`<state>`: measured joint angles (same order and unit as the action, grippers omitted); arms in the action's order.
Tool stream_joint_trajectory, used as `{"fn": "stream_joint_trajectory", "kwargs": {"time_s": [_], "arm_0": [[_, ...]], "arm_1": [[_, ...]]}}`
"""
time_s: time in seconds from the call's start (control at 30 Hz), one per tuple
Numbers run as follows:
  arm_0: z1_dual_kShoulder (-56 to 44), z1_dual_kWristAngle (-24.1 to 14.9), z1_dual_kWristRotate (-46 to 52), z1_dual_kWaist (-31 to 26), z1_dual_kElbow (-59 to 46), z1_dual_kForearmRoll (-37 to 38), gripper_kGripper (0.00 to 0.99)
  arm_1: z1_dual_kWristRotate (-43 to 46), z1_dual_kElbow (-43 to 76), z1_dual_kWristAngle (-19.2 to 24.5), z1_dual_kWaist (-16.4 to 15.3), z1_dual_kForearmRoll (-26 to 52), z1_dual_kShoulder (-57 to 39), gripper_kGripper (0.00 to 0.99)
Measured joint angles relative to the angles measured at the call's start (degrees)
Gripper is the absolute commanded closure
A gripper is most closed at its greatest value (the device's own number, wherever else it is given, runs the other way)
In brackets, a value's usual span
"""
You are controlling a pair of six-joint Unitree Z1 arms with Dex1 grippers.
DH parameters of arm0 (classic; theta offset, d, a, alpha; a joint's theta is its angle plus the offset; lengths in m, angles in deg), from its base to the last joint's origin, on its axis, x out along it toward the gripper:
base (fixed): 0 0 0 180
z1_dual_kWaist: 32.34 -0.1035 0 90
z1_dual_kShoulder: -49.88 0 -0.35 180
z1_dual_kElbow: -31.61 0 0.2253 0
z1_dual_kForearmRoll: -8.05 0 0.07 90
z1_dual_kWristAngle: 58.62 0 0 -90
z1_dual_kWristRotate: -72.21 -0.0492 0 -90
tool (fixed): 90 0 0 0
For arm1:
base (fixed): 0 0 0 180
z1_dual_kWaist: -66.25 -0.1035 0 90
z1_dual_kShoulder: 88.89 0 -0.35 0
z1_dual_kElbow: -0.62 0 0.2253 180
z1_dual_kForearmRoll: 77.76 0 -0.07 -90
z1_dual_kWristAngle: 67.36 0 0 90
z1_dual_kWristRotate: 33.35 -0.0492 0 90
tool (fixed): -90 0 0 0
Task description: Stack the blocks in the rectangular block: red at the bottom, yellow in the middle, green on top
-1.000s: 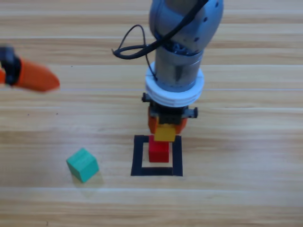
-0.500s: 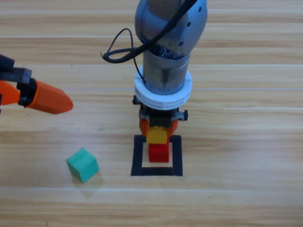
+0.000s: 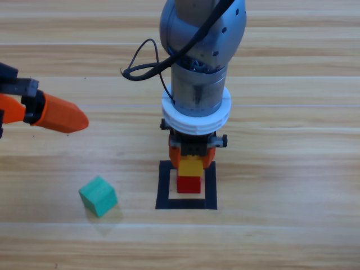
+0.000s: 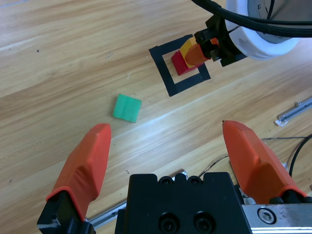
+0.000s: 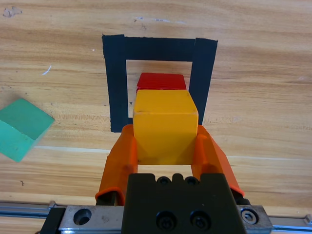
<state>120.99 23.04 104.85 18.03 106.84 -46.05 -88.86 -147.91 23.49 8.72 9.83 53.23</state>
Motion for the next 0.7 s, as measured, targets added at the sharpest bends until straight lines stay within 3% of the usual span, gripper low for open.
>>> {"fn": "stream_joint_trajectory", "kwargs": {"time_s": [0.2,0.23,0.3,0.37,0.7], "arm_0": [[0.0,0.0,0.2,0.0,-1.1,0.4,0.011],[0.0,0.0,0.2,0.0,-1.3,0.4,0.011],[0.0,0.0,0.2,0.0,-1.3,0.4,0.011],[0.0,0.0,0.2,0.0,-1.3,0.4,0.011],[0.0,0.0,0.2,0.0,-1.4,0.9,0.011]], "arm_1": [[0.0,0.0,0.0,-0.3,0.0,0.0,0.830],[0.0,0.0,0.0,-0.3,0.0,0.0,0.781],[0.0,0.0,0.0,-0.3,0.0,0.0,0.511],[0.0,0.0,0.0,-0.3,0.0,0.0,0.011],[1.1,-6.4,0.5,-0.3,-3.0,0.1,0.000]]}}
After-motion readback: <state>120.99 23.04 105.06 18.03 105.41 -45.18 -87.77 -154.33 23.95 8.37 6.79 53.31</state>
